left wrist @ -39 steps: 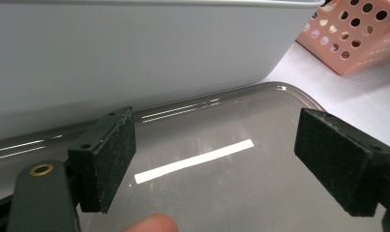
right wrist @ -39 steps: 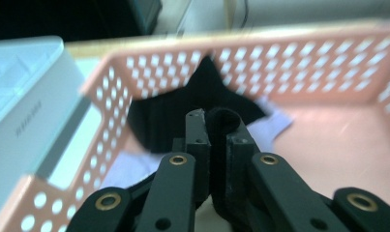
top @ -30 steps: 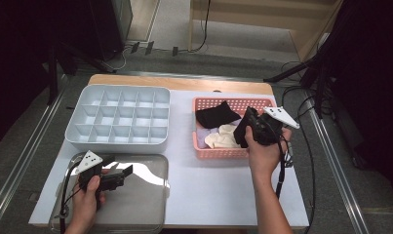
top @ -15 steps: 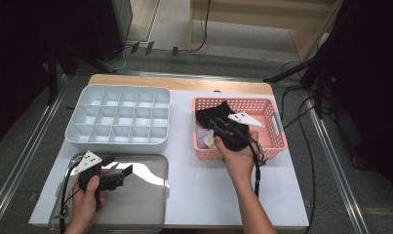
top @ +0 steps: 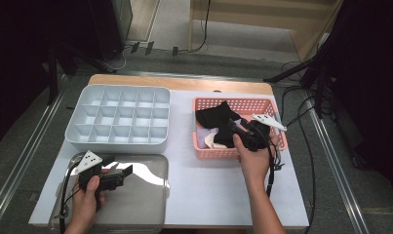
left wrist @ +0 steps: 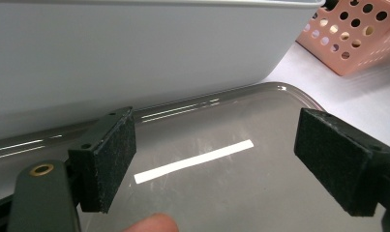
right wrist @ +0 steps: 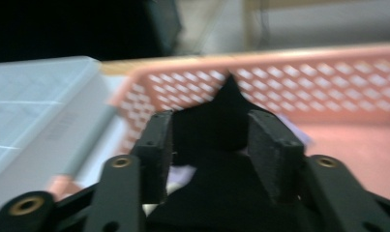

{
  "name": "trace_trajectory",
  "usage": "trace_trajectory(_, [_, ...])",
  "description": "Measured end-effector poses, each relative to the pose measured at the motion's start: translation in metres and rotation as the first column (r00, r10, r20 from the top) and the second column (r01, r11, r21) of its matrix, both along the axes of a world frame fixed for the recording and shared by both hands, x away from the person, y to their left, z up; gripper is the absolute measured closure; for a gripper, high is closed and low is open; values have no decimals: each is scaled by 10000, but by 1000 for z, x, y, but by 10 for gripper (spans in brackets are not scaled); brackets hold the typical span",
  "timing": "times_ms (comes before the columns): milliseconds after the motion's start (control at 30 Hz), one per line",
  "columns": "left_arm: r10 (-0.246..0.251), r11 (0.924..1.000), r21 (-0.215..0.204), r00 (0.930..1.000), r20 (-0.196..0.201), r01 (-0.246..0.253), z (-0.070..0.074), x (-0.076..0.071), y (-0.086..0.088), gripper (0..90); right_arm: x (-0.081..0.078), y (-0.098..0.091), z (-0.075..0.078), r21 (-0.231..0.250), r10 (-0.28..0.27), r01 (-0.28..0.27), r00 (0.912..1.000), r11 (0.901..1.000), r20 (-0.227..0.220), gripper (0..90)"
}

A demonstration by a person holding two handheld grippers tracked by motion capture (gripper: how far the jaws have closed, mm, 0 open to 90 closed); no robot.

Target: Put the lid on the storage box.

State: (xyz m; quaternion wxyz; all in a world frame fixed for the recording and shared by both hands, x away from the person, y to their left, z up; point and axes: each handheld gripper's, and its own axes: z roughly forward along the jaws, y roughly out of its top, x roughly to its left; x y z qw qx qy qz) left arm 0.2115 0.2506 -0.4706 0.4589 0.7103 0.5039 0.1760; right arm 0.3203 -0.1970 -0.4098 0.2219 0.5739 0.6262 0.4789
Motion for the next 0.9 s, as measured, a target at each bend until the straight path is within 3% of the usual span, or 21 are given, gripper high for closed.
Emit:
trace_trajectory(133, [-1,10000,3,10000,4,1,0,0,0,161,11,-1,-10,-130,-362,351,9938,9993,-1054,424])
trace_trajectory(300, [-55,10000,-12,10000,-19,55,0,0,1,161,22,2,-20,-482,-565,481,9795,9977,-1934,399])
trace_trajectory(400, [-51,10000,-41,10000,-7,51,0,0,1,161,26,2,-24,-544,-647,528,9666,9971,-2480,374])
trace_trajectory(533, [-61,10000,-43,10000,-17,61,0,0,1,161,32,4,-30,-561,-740,592,9461,9967,-3153,232])
trace_trajectory(633, [-82,10000,-43,10000,-26,82,0,0,1,161,34,7,-33,-743,-735,503,9323,9960,-3540,193])
trace_trajectory(867, [-74,10000,-15,10000,-25,74,0,0,0,162,39,9,-35,-233,-87,-15,9009,9997,-4339,297])
trace_trajectory(900, [-71,10000,-31,10000,-45,71,0,0,0,162,40,9,-35,-146,-37,-29,9017,9999,-4323,343])
